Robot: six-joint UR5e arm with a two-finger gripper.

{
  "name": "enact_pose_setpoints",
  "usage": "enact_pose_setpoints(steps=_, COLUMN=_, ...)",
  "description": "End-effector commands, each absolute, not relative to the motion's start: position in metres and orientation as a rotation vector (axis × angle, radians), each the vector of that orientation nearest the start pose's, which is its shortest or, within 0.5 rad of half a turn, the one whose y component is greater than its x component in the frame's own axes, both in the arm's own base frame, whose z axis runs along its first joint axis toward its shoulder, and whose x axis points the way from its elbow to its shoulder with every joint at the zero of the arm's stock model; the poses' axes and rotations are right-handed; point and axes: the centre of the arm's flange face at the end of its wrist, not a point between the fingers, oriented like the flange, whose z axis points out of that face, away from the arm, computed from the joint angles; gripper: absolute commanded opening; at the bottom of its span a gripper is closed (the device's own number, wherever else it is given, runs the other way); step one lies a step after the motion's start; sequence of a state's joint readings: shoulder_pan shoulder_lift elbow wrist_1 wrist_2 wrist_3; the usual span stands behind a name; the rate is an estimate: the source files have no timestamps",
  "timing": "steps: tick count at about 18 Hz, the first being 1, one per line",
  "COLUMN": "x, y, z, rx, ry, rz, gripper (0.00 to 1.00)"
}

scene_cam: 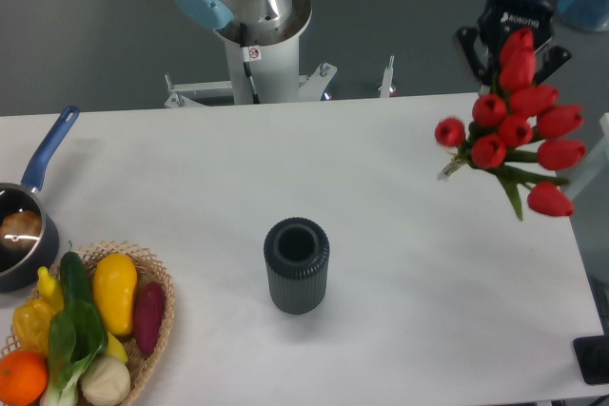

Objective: Pick up the flowers from the vase
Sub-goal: 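Hold the tulips raised beside the table, away from the vase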

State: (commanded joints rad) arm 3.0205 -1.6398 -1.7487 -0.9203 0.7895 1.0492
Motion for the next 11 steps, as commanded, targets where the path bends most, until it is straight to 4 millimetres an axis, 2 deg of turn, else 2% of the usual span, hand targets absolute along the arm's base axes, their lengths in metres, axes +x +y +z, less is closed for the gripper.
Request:
enact_pose_setpoints(steps=4, x=-0.499, y=0.274, z=0.451, rx=-2.503, ry=-0.263, rz=0.265, gripper=0.0)
enact_pose_setpoints(steps=7, x=-0.495, y=0.284, z=0.441, rx=-2.61, ry=-0.177, rz=0.304, gripper=0.04)
enact_pose_setpoints(steps=9, x=-0.497, y=0.279, z=0.425, rx=-2.723, ry=-0.191, rz=0.282, gripper=0.05)
enact_pose_setpoints(steps=10, x=-0.497, y=0.283, z=0.416, rx=-2.795, ry=-0.155, rz=0.268, gripper=0.05)
enact_pose_setpoints(steps=11, x=-0.494, y=0.295, z=0.408, rx=-2.879, ry=-0.026, rz=0.251, gripper=0.05)
